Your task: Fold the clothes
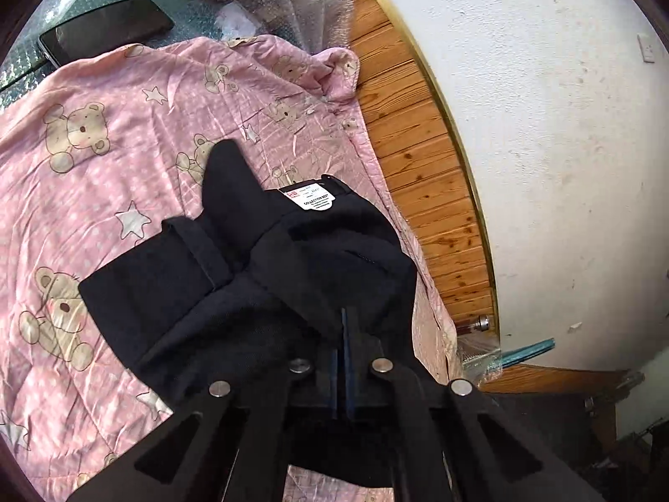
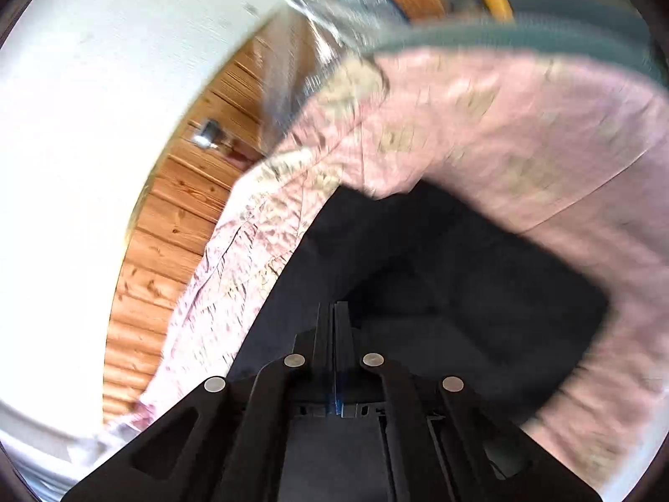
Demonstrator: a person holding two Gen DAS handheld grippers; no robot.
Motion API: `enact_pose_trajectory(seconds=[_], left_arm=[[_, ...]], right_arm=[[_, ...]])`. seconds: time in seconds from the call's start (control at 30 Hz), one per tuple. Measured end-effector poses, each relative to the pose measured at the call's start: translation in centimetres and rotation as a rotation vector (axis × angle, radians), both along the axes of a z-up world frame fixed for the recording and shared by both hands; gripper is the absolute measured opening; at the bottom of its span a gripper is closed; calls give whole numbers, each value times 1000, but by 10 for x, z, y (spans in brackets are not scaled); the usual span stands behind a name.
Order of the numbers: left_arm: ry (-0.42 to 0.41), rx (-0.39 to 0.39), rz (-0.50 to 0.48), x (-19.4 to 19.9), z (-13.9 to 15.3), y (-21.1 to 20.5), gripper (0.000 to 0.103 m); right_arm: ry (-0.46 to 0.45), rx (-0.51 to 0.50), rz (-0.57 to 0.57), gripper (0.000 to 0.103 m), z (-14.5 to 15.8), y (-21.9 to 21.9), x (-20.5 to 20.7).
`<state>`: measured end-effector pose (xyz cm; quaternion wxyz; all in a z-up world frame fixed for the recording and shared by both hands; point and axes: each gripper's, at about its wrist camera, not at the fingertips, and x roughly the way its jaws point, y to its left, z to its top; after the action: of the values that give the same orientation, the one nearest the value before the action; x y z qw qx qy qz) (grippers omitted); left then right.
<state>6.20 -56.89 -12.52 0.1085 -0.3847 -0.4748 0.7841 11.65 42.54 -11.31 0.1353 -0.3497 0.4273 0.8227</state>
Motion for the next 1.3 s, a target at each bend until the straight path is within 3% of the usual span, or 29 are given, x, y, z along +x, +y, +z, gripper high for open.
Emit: enact_pose_trajectory(seconds=[0.1, 0.17, 0.23, 0.27, 0.33, 0.47, 0.57, 0.67, 0.7, 0.73, 0.77, 0.83, 0.9, 0.97, 1.03, 1.17, 1.3], left_arm=[[-113, -5, -9, 19, -37, -11, 1], [-150, -15, -15, 24, -55, -14, 1], [-162, -16, -12, 25, -64, -15, 1], [-157, -22, -11, 24, -64, -14, 2], [-151, -26, -12, 20, -63, -11, 2], [-170, -47, -18, 12, -62, -5, 2], [-191, -65, -22, 11, -63, -3, 2], [-213, -82, -21, 14, -65, -5, 2], [-220, -87, -23, 15, -66, -6, 2], [-225, -91, -24, 15, -67, -5, 2], [-228, -96, -26, 14, -67, -4, 2], [-228, -101, -28, 12, -66, -2, 2], [-224, -104, -32, 10, -66, 0, 2], [-219, -105, -44, 8, -65, 2, 2], [-210, -100, -58, 7, -65, 4, 2], [-206, -77, -54, 10, -70, 2, 2], [-233, -91, -77, 10, -78, 2, 2]], right_arm=[[-160, -35, -17, 0, -40, 5, 40], [-198, -84, -41, 5, -63, 8, 52], [-156, -124, -85, 18, -65, 16, 58], [-115, -168, -90, 33, -67, 20, 57], [-57, -226, -95, 42, -70, 23, 44], [-5, -392, -46, 48, -101, 13, 7], [-45, -407, -41, 48, -122, 6, -12], [-20, -416, -51, 49, -124, 8, -22], [-17, -402, -54, 47, -123, 11, -27], [-16, -377, -61, 38, -122, 14, -35], [-28, -351, -70, 15, -121, 18, -42], [-54, -305, -94, 2, -119, 27, -53], [-31, -213, -134, 0, -92, 35, -46], [30, -115, -159, 0, -51, 33, -11], [16, -59, -162, 0, -36, 24, 35], [-112, -97, -184, 0, -79, 27, 79], [-146, -57, -189, 1, -93, 35, 70]])
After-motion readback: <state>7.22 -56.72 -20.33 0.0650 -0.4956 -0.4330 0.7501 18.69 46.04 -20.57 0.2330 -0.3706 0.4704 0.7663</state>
